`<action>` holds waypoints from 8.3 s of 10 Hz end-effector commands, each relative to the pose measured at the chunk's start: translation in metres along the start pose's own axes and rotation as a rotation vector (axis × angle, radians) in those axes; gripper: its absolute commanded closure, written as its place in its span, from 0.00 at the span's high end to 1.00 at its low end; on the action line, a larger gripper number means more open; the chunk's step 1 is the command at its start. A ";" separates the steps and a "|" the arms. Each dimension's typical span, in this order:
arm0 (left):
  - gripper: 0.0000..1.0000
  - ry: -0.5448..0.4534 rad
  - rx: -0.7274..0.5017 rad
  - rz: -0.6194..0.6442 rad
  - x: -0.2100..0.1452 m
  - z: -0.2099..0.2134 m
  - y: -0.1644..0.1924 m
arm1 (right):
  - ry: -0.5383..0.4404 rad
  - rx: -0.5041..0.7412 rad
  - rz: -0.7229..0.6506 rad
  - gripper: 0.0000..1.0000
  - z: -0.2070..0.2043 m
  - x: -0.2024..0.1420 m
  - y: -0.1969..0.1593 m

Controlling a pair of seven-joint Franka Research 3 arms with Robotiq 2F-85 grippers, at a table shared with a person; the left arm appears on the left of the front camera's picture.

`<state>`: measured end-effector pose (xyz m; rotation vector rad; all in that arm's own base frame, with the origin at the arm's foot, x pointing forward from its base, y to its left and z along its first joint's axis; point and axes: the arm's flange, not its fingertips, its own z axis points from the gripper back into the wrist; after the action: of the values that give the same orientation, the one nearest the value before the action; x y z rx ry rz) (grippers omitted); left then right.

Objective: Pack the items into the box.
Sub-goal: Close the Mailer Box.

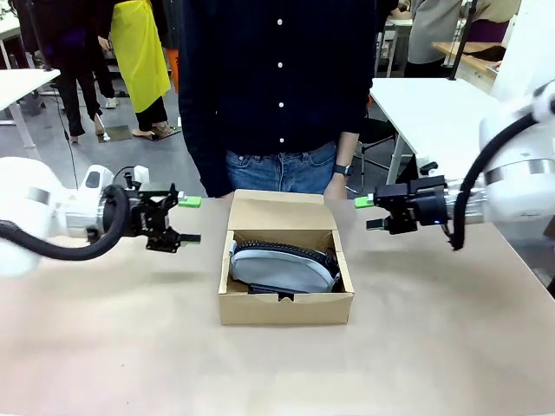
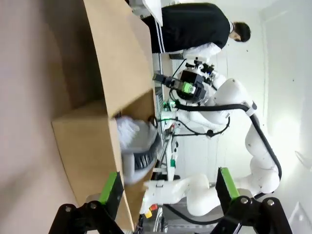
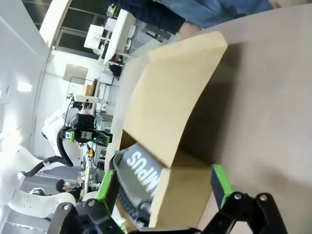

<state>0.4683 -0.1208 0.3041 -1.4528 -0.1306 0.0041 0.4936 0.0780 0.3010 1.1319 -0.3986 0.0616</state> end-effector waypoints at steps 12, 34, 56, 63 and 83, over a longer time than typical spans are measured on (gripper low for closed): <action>1.00 0.043 -0.018 -0.025 0.091 -0.074 0.048 | 0.115 0.223 -0.026 1.00 -0.100 0.046 -0.043; 1.00 0.128 -0.193 -0.739 0.006 -0.070 -0.034 | 0.114 0.427 0.750 1.00 -0.063 -0.004 0.040; 1.00 -0.147 -0.191 -1.192 -0.024 -0.057 -0.035 | -0.237 0.466 0.974 1.00 -0.041 -0.044 0.054; 1.00 0.284 0.056 -1.213 -0.033 -0.117 0.023 | 0.258 0.309 1.088 1.00 -0.067 -0.063 0.024; 1.00 -0.308 -0.131 -0.642 -0.094 0.196 -0.043 | -0.334 0.121 0.343 1.00 0.239 -0.064 0.010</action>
<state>0.3548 0.0715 0.3513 -1.4500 -0.8311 -0.2335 0.3633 -0.1272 0.3726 1.1566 -0.8941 0.1843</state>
